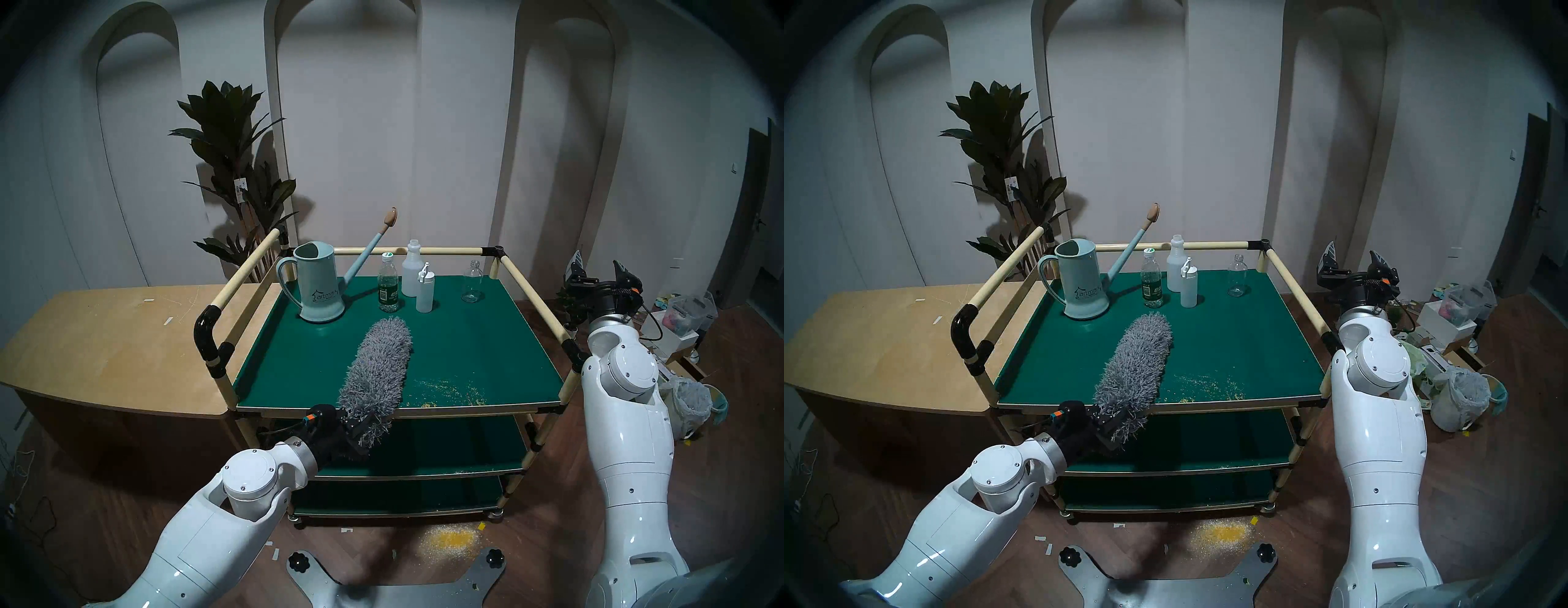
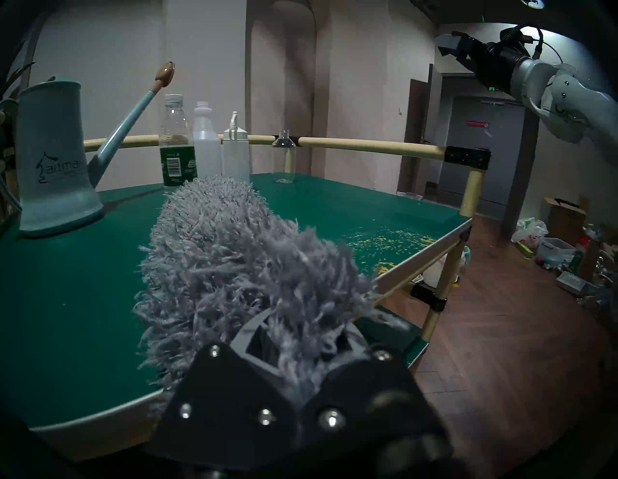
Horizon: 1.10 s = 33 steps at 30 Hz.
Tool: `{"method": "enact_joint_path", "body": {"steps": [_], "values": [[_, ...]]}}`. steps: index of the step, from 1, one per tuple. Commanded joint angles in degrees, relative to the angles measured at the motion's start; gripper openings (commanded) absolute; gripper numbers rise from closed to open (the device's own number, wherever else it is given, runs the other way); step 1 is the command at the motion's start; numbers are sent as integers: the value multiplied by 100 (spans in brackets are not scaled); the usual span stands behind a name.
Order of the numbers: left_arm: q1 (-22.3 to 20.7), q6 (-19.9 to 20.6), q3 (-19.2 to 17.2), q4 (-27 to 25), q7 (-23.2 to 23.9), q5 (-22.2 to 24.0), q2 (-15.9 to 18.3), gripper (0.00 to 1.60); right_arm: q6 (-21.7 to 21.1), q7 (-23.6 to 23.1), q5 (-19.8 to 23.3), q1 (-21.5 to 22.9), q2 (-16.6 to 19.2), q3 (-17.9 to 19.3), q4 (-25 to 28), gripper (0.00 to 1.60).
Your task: Dust the shelf with the duster
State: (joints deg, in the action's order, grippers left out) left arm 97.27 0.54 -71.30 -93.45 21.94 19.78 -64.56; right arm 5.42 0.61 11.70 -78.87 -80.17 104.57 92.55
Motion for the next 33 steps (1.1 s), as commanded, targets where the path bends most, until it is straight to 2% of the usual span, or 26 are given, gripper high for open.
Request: {"method": "enact_joint_path", "body": {"steps": [1,10,25,33], "values": [[-331,21,133,-34,138,-29,-103,0,46,-6,21,49,63,87,104,160],[-568,291,502,-70,375,-153,-173,0,35,-19,89,-47,121,292,154,160],[-965,502,1080,51,847,-358,-363,0,21,-92,221,-126,272,684,50,160],[-1187,593,1428,225,1367,-377,-429,0,46,-140,256,-76,383,850,-139,160]]}}
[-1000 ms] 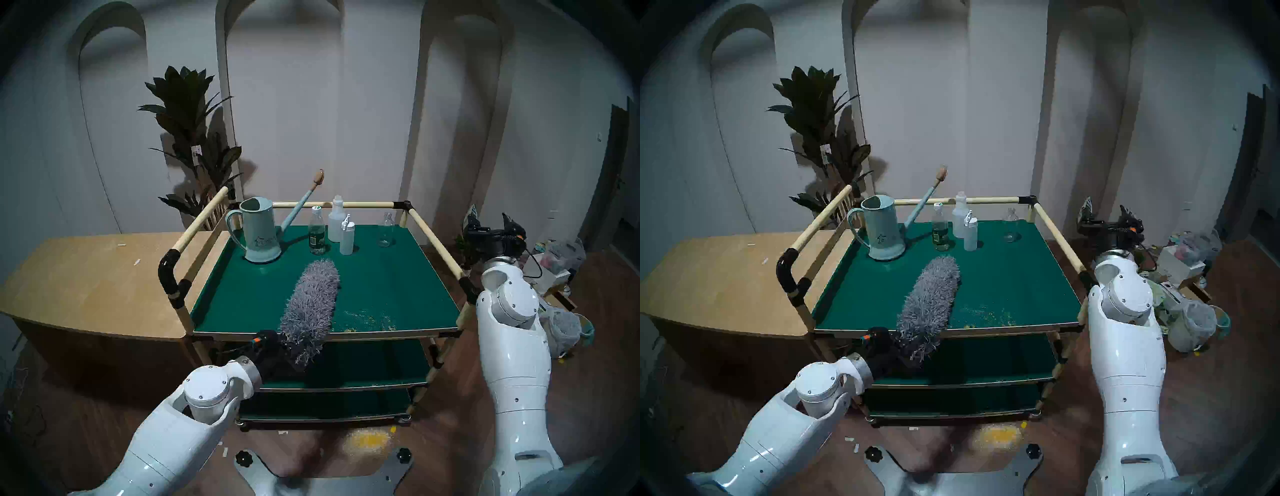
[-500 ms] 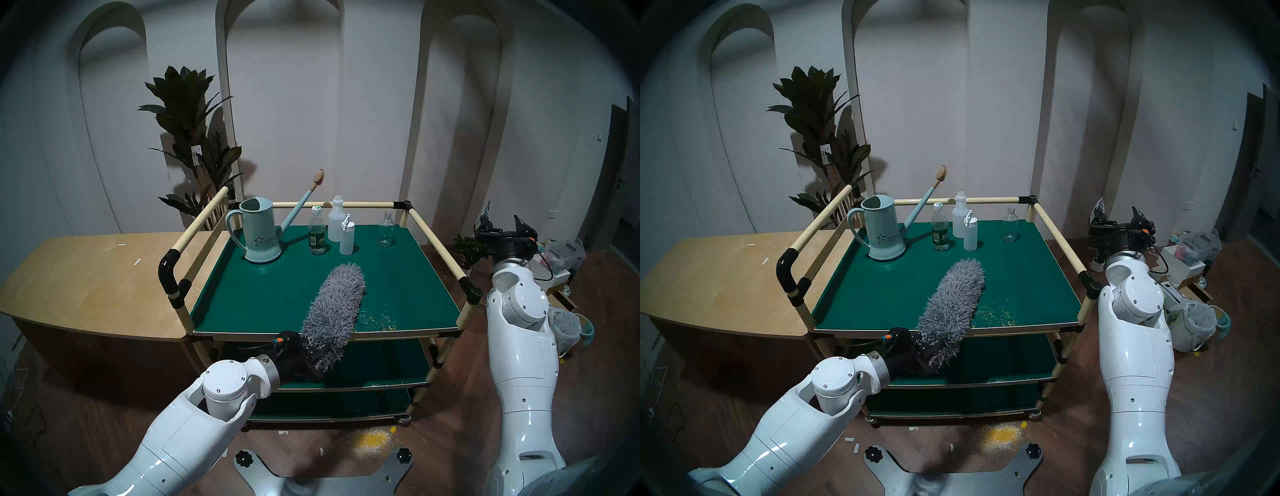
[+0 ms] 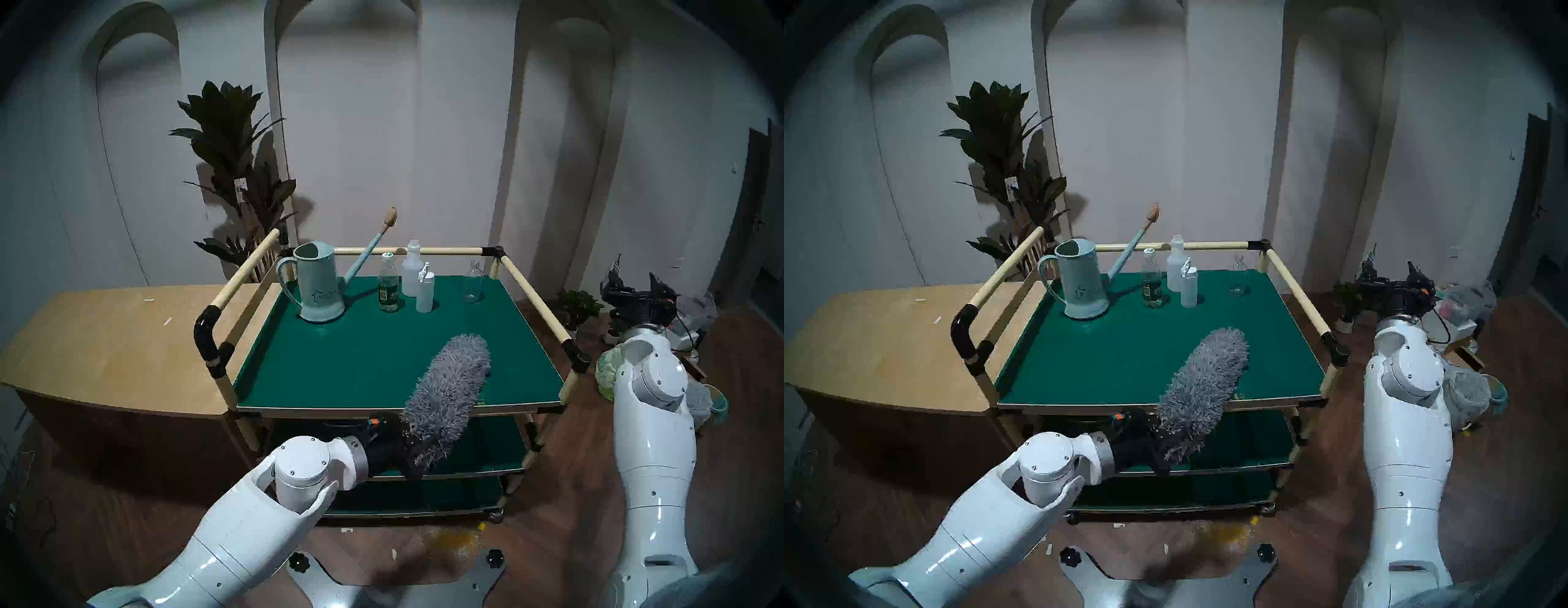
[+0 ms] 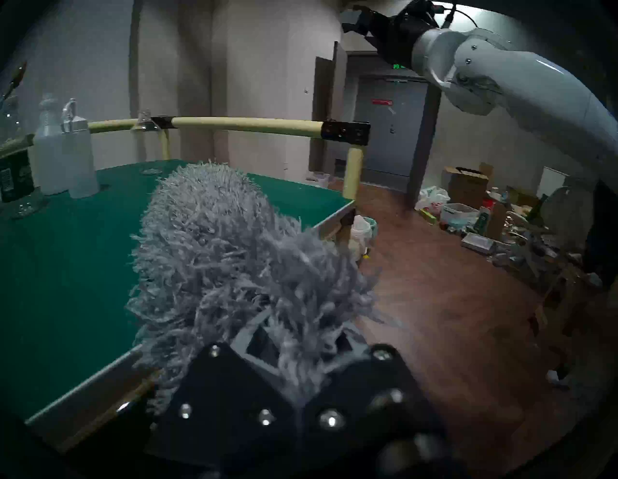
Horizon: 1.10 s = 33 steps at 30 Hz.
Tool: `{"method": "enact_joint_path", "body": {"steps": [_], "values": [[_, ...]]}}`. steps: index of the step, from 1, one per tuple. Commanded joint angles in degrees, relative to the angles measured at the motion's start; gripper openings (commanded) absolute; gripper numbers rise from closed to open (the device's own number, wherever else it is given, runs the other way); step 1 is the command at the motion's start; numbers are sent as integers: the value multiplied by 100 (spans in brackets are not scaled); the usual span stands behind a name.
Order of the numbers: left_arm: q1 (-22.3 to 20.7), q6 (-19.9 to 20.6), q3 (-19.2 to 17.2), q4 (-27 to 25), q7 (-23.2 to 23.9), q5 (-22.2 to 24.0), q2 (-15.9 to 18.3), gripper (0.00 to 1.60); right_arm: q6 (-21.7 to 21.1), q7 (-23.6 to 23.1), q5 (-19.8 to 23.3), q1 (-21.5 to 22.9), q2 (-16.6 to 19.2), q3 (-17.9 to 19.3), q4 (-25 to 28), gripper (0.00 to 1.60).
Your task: Dust the shelf with the duster
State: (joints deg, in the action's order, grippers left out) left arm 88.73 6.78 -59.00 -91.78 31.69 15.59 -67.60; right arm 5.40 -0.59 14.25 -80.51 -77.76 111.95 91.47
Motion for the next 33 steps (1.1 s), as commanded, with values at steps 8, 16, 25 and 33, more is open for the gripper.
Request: {"method": "enact_joint_path", "body": {"steps": [8,16,25,33], "values": [[-507,-65,500,323,962,73,-195,0,83,-84,-38,118,275,211,-242,160],[-517,-146,633,479,1218,157,-270,0,131,-146,-123,189,347,200,-472,160],[-214,-83,590,204,1232,384,-151,0,196,-312,-171,290,347,90,-701,160],[171,29,427,-279,1289,651,101,0,273,-491,-152,437,306,-121,-900,160]]}}
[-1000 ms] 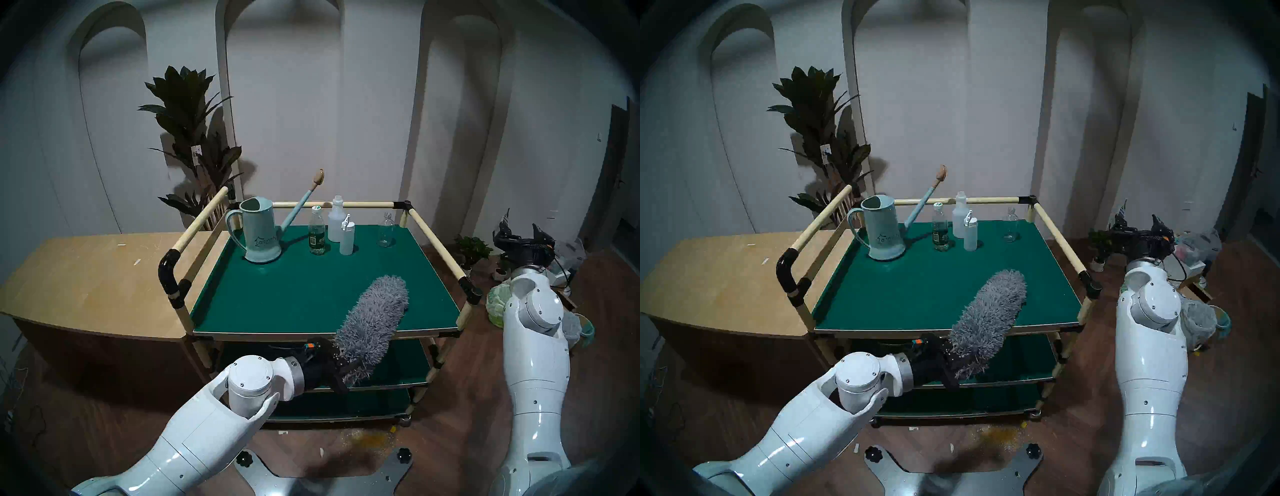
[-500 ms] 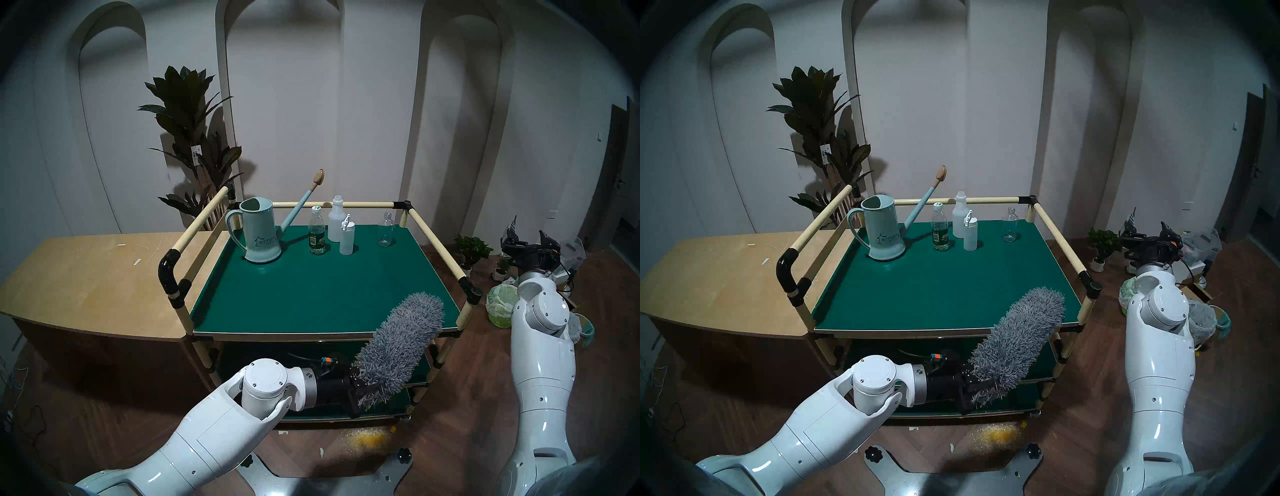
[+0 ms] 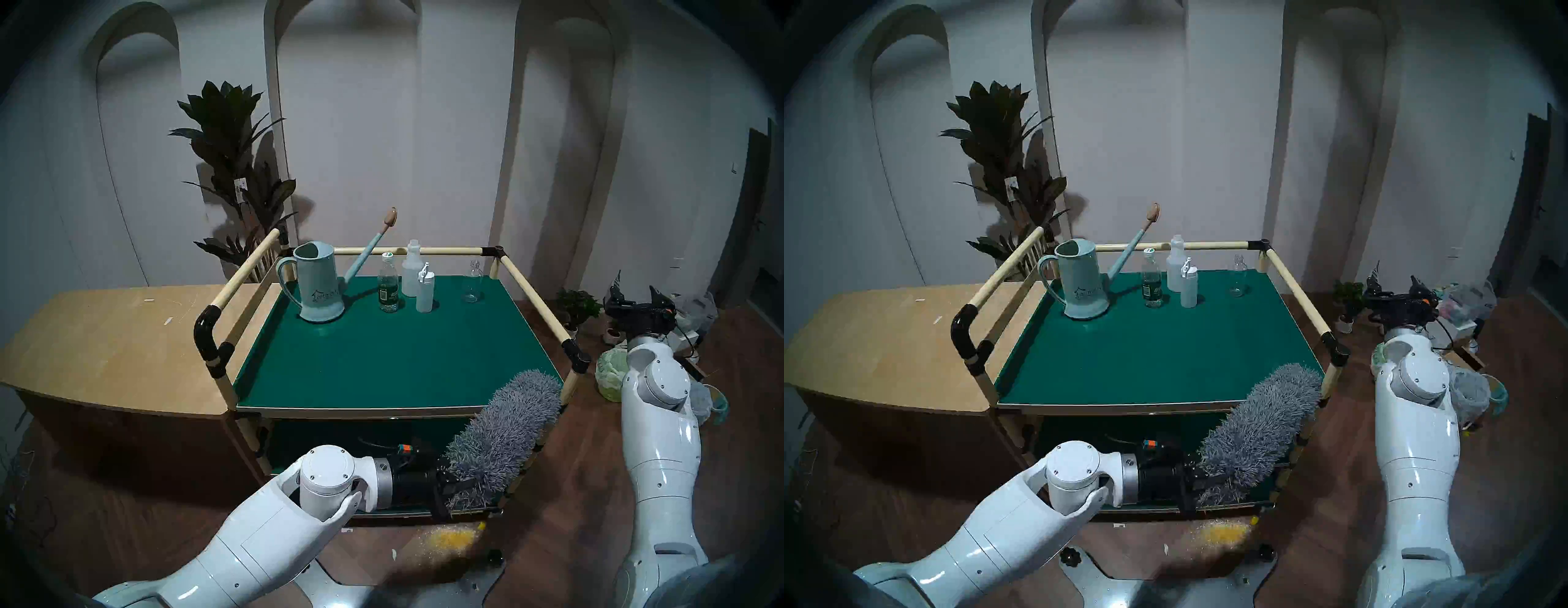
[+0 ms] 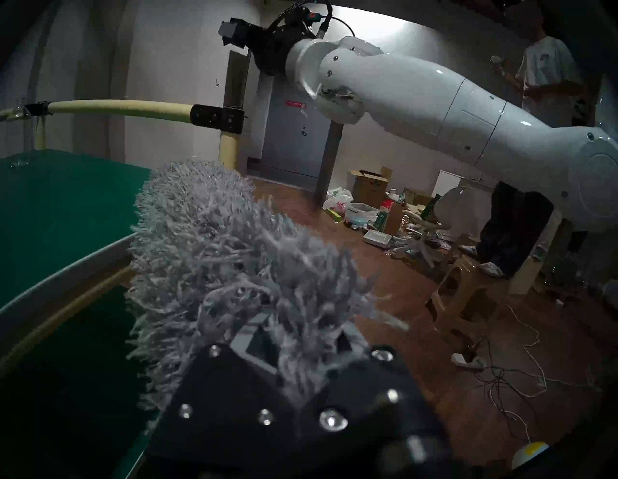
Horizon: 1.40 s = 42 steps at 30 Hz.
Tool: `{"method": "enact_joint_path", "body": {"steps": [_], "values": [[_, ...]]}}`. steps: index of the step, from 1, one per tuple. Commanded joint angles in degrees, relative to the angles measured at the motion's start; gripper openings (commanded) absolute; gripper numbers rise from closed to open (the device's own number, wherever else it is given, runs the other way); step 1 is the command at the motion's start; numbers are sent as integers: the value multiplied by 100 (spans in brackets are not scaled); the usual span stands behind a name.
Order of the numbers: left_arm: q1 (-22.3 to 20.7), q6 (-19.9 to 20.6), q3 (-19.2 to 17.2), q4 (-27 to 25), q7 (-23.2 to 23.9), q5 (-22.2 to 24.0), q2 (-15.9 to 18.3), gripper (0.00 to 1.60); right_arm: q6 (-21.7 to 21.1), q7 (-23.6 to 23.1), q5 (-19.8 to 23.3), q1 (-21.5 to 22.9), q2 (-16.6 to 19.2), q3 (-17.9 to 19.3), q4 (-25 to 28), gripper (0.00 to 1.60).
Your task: Dust the shelf with the duster
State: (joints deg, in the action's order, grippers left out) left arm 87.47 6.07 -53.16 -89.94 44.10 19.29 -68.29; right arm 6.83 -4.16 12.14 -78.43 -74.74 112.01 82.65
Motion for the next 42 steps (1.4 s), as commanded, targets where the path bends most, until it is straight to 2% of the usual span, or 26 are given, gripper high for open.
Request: {"method": "enact_joint_path", "body": {"steps": [1,7,13,17,25,32,41,42], "values": [[324,105,-166,-496,84,313,202,0,139,-140,55,248,-6,-151,-35,160],[459,248,-253,-668,249,520,364,0,199,-245,92,330,-25,-289,-123,160],[837,118,-588,-1093,-155,510,556,0,252,-301,129,407,-56,-428,-250,160],[1033,33,-933,-1373,-359,666,674,0,251,-320,156,432,-100,-518,-263,160],[1563,-28,-1763,-1969,-591,1009,1201,0,251,-359,185,505,-210,-713,-252,160],[1975,-207,-2589,-2527,-577,1539,1523,0,238,-391,173,574,-320,-936,-250,160],[2362,-454,-3458,-3043,-889,2130,1993,0,234,-397,167,689,-477,-1204,-239,160],[2464,-468,-3666,-3093,-916,2208,2014,0,235,-391,163,703,-495,-1235,-243,160]]}}
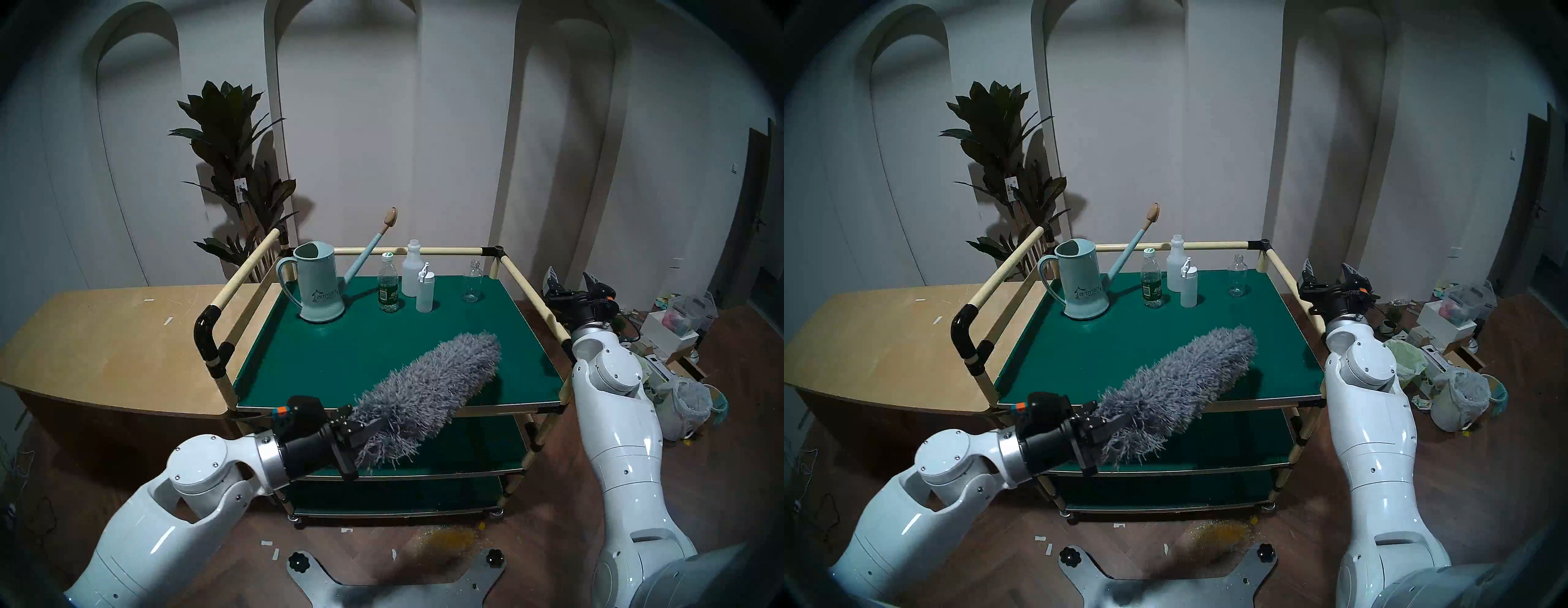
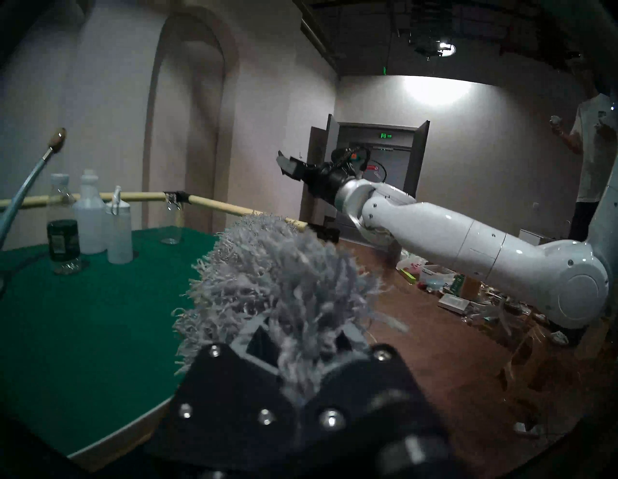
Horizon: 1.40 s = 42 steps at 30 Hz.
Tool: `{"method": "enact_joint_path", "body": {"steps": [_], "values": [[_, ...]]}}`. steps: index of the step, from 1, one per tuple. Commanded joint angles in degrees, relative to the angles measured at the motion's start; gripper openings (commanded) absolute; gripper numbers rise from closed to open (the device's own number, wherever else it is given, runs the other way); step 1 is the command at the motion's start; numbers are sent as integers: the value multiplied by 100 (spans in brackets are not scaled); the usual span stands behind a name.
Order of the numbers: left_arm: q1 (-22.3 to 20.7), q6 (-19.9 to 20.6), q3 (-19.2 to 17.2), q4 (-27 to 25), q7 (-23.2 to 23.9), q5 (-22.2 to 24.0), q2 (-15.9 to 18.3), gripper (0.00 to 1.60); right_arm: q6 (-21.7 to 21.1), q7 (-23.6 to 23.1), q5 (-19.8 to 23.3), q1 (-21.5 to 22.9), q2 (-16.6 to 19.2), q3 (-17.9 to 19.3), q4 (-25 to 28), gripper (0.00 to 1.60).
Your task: Dust the shelf with the duster
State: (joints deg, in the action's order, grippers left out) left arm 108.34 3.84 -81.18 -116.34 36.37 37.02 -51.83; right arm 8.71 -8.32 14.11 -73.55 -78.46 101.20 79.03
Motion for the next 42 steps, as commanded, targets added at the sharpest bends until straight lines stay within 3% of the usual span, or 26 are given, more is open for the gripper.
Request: {"method": "enact_joint_path", "body": {"steps": [1,14,25,28,32,33,34,37,38,41,42], "values": [[333,-294,-807,-436,-253,491,456,0,46,23,-34,229,-145,-187,118,160],[601,-629,-2140,-207,-785,967,857,0,63,58,-80,309,-376,-528,175,160],[601,-909,-3178,218,-1083,1186,984,0,92,179,-195,307,-503,-740,220,160],[694,-949,-3571,429,-1102,1197,1008,0,99,228,-226,280,-554,-800,235,160],[661,-1023,-3756,647,-1159,1206,1038,0,103,260,-249,251,-597,-859,252,160],[706,-1037,-4020,777,-1155,1233,1027,0,108,287,-267,235,-620,-896,270,160],[679,-1068,-4032,856,-1166,1235,1052,0,112,302,-277,229,-629,-910,278,160],[815,-1063,-4507,1009,-1067,1260,1034,0,121,355,-303,213,-657,-950,305,160],[765,-1106,-4451,1087,-1074,1278,1064,0,124,371,-312,208,-667,-963,313,160],[1023,-1047,-4911,1186,-852,1250,1061,0,136,434,-344,184,-700,-1002,353,160],[973,-1104,-4792,1286,-841,1237,1118,0,140,455,-356,174,-709,-1013,369,160]]}}
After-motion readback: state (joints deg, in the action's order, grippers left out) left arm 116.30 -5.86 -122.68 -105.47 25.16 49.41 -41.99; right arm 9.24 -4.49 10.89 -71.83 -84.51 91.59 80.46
